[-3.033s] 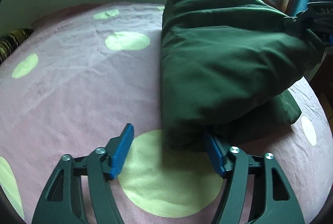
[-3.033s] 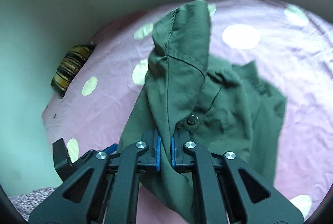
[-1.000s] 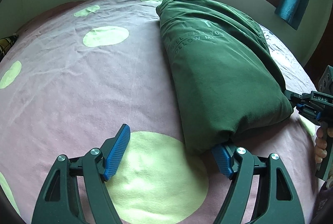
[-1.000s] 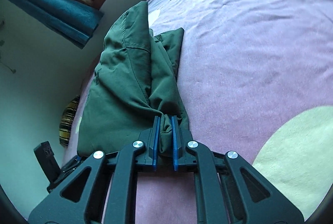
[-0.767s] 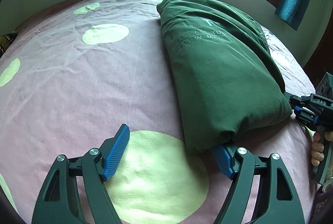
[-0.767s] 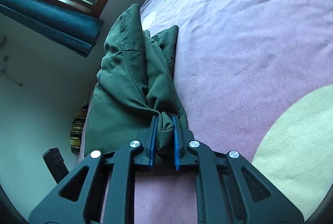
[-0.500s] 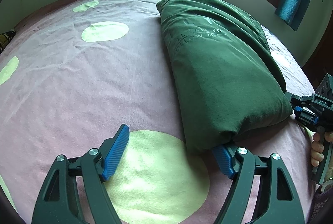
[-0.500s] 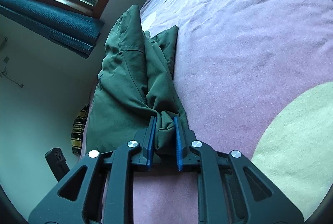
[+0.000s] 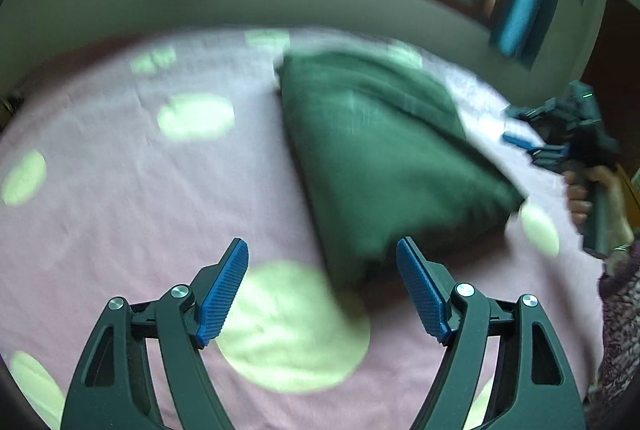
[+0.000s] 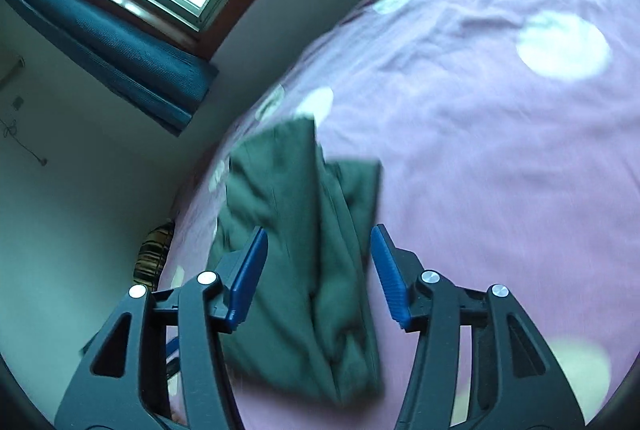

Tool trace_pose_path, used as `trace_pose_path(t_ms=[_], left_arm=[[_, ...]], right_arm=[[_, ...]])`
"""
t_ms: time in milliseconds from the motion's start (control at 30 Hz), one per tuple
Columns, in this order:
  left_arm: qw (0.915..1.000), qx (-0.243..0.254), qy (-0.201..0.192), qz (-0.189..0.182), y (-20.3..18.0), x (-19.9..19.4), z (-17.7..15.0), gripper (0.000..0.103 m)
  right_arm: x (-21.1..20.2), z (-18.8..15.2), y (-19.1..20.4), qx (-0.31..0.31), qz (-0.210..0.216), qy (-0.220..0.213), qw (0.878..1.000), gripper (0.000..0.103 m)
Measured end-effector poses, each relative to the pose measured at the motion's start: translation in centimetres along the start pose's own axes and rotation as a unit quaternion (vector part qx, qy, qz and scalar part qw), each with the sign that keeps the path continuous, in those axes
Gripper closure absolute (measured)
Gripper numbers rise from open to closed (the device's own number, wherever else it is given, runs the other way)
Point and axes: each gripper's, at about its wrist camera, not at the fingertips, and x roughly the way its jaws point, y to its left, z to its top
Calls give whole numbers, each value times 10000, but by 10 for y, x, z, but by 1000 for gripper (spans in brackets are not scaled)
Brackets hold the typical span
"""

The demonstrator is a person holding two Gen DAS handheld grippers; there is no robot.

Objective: Fold small clothes

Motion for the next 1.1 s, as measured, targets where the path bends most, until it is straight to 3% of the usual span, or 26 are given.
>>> trace_pose_path(t_ms=[100,233,267,300,333,533,800,1033,1100], left_arm=[[9997,114,-214,-50,-6,8,23,27],[9999,131,41,-27,-13,45,36,27],[9999,128,110,-10,-13,51,36,27],[9996,129,235,48,-12,60,34,27],[9992,119,370,129,-12,68,32,26],[9984,4,569,-24,-3,80,24,25],[9977,50,670,-17,2,93,21,22],[9978,21,660,-35,4,94,22,21],[9981,56,604,-71,4,92,21,21]], right_arm=[[42,32,7,21,77,207,9998,50],[92,52,7,92,65,671,9977,49],[98,51,8,78,51,746,9972,55],[103,51,9,12,37,818,9966,86],[107,50,9,-88,-75,880,9961,100],[111,38,-20,105,-515,792,9955,102],[123,28,-46,508,-340,848,9945,102],[85,26,-62,821,-527,450,9942,100],[68,21,-76,1020,-512,361,9928,95]])
